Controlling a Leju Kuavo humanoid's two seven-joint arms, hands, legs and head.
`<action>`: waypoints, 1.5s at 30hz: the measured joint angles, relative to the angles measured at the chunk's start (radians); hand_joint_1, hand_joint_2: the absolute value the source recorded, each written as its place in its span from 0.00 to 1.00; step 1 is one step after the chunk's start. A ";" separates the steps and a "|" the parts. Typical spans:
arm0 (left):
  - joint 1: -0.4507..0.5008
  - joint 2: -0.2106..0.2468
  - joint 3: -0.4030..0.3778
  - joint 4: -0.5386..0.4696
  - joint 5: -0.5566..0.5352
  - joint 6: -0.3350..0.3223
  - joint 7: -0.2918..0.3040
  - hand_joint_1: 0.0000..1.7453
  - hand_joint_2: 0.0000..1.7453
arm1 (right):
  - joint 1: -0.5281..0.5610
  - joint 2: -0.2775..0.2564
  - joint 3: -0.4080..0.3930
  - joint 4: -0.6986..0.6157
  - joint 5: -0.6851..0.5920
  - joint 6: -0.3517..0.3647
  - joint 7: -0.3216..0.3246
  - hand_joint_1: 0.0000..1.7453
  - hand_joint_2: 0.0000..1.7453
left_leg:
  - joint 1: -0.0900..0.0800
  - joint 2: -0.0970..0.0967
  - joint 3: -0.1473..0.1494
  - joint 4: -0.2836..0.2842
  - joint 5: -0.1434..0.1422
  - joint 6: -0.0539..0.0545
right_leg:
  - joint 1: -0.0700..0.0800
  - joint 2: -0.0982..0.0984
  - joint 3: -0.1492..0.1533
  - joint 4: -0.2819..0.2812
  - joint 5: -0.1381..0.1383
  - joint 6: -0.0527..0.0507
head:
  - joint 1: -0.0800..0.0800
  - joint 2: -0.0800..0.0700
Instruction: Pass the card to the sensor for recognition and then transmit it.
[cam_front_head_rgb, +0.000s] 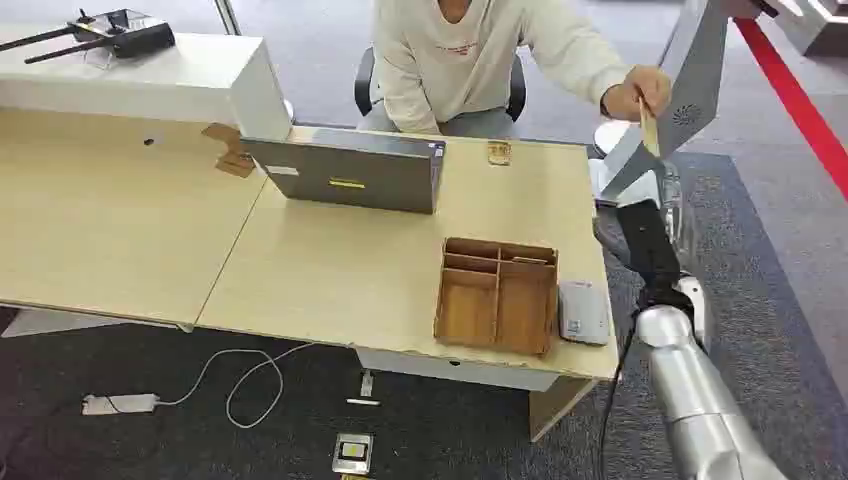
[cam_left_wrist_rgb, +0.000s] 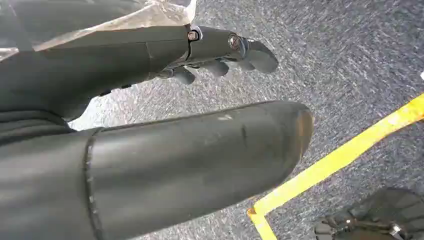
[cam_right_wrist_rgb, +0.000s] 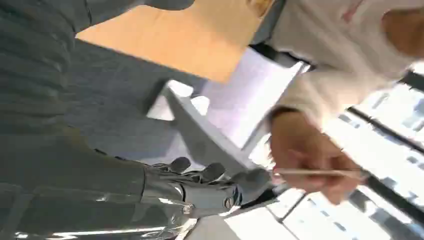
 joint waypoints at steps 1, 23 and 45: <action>-0.001 0.000 0.000 0.000 0.004 0.000 0.002 0.00 0.00 | -0.014 0.017 0.024 -0.001 0.022 0.000 -0.003 0.00 1.00 | 0.001 -0.001 0.000 0.000 0.000 0.000 | 0.000 0.000 0.000 0.000 0.000 0.000 | 0.000 0.000; 0.000 -0.004 0.001 0.000 0.060 0.000 0.029 0.00 0.00 | -0.163 0.163 0.231 0.151 0.186 -0.202 -0.050 0.00 1.00 | 0.000 -0.001 -0.002 0.000 0.000 0.000 | 0.001 -0.002 -0.001 0.000 -0.001 -0.001 | 0.001 0.000; 0.000 -0.001 0.002 0.000 0.080 -0.008 0.034 0.00 0.00 | -0.189 0.176 0.260 0.258 0.138 -0.201 -0.041 1.00 1.00 | -0.001 -0.001 -0.002 0.000 0.000 0.000 | 0.000 -0.002 -0.002 0.000 -0.001 -0.001 | 0.001 0.000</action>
